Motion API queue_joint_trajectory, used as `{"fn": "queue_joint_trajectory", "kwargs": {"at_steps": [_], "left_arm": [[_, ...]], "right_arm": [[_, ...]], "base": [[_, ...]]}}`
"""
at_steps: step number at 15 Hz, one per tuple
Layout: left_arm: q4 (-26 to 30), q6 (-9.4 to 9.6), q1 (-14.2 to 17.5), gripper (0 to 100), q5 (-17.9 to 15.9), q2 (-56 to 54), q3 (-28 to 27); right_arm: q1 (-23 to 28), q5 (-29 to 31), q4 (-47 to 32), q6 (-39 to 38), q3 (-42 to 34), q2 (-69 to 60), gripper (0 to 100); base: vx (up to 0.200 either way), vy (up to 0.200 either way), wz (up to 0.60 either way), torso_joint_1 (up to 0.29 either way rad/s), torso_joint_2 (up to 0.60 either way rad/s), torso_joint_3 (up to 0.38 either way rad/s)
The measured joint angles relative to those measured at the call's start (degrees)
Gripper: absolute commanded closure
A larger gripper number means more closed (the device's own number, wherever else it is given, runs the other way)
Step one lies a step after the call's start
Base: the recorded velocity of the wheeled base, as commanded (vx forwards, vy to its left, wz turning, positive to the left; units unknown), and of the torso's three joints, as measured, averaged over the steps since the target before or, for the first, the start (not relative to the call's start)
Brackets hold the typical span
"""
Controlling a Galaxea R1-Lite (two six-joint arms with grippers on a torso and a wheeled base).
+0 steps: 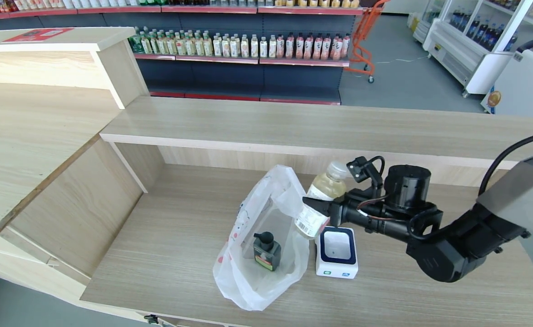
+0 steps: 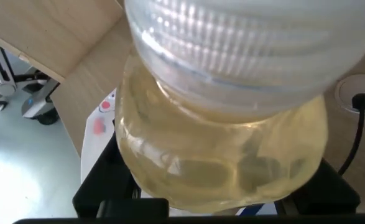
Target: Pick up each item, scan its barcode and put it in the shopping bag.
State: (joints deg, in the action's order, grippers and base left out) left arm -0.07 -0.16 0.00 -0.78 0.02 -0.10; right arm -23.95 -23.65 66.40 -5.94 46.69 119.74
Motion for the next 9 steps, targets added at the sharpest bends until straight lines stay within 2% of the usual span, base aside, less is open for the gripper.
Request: {"fn": "queue_joint_trajectory", "kwargs": {"at_steps": [2, 4, 7, 9], "left_arm": [[0.0, 0.0, 0.0, 0, -0.01, 0.0, 0.0], [0.0, 0.0, 0.0, 0, -0.01, 0.0, 0.0], [0.0, 0.0, 0.0, 0, -0.01, 0.0, 0.0], [0.0, 0.0, 0.0, 0, -0.04, 0.0, 0.0]], "right_arm": [[-1.65, 1.23, 2.49, 0.17, 4.33, 4.35, 100], [-2.83, 1.12, 5.69, 0.44, 5.05, 7.06, 100], [-3.16, 1.27, 5.91, 0.9, 5.27, 9.78, 100], [-3.05, 1.49, 5.85, 4.16, 7.22, 12.46, 100]], "base": [[0.0, 0.0, 0.0, 0.0, 0.0, 0.0], [0.0, 0.0, 0.0, 0.0, 0.0, 0.0], [0.0, 0.0, 0.0, 0.0, 0.0, 0.0], [0.0, 0.0, 0.0, 0.0, 0.0, 0.0]]}}
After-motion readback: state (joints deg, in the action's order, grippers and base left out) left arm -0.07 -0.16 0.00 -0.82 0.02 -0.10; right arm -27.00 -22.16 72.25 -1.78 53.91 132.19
